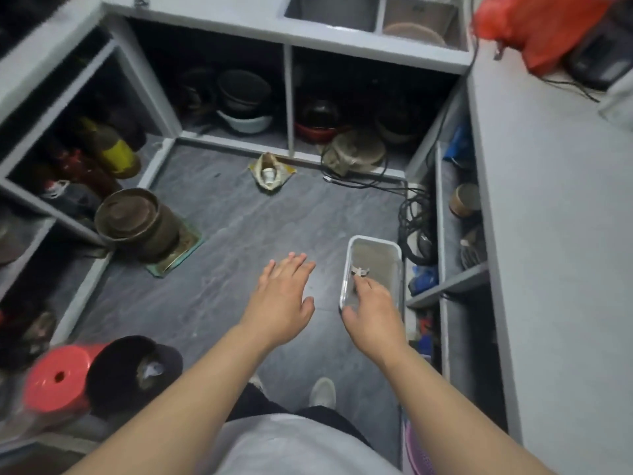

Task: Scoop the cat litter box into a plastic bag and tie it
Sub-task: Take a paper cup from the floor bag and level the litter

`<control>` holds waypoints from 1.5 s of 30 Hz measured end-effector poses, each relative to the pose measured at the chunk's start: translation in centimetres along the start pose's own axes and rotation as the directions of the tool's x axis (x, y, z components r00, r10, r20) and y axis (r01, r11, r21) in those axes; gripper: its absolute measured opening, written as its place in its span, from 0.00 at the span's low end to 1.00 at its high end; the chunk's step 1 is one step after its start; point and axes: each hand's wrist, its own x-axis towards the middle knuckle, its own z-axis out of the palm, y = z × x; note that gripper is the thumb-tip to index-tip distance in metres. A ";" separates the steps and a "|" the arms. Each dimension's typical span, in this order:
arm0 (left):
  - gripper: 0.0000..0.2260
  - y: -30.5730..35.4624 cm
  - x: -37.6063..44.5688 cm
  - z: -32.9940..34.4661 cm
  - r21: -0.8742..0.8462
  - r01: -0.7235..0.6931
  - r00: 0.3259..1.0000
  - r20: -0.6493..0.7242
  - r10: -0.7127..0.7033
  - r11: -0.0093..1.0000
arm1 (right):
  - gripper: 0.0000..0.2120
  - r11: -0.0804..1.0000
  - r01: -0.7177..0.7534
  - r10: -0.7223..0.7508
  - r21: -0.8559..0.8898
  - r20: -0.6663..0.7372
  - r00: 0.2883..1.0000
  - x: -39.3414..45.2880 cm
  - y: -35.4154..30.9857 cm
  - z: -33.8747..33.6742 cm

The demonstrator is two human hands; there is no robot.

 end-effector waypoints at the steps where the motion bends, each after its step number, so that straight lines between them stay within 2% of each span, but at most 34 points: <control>1: 0.29 0.9 0.4 0.4 0.003 -0.017 1.000 0.015 0.017 1.000 | 0.29 1.000 -0.026 0.026 0.011 -0.010 1.000 -0.3 1.0 -0.4; 6: 0.29 2.8 2.5 1.4 0.022 -0.067 0.996 0.060 0.066 0.997 | 0.25 0.993 -0.115 0.116 0.035 -0.017 0.993 -0.1 3.5 -1.6; 12: 0.28 1.2 6.0 1.0 0.016 -0.078 0.990 0.118 0.076 0.997 | 0.24 0.987 -0.152 0.153 0.050 -0.005 0.988 3.5 2.8 -1.7; 20: 0.28 -6.4 12.9 -3.4 -0.008 -0.049 0.993 0.108 0.049 0.999 | 0.26 0.988 -0.154 0.154 0.024 0.005 0.988 13.3 -4.1 -1.6; 29: 0.29 -14.8 19.9 -10.0 0.004 0.018 0.996 0.087 -0.018 1.000 | 0.29 0.998 -0.057 0.057 -0.009 0.024 0.998 23.5 -13.3 -1.2; 39: 0.29 -19.3 29.6 -12.1 0.009 0.125 0.987 0.099 -0.125 0.992 | 0.26 0.998 -0.049 0.052 -0.050 0.063 0.997 35.9 -16.2 -1.6; 45: 0.30 -20.4 37.4 -14.3 0.052 0.186 0.975 0.116 -0.191 0.981 | 0.24 0.999 -0.037 0.036 0.008 0.089 0.995 45.3 -17.5 -3.5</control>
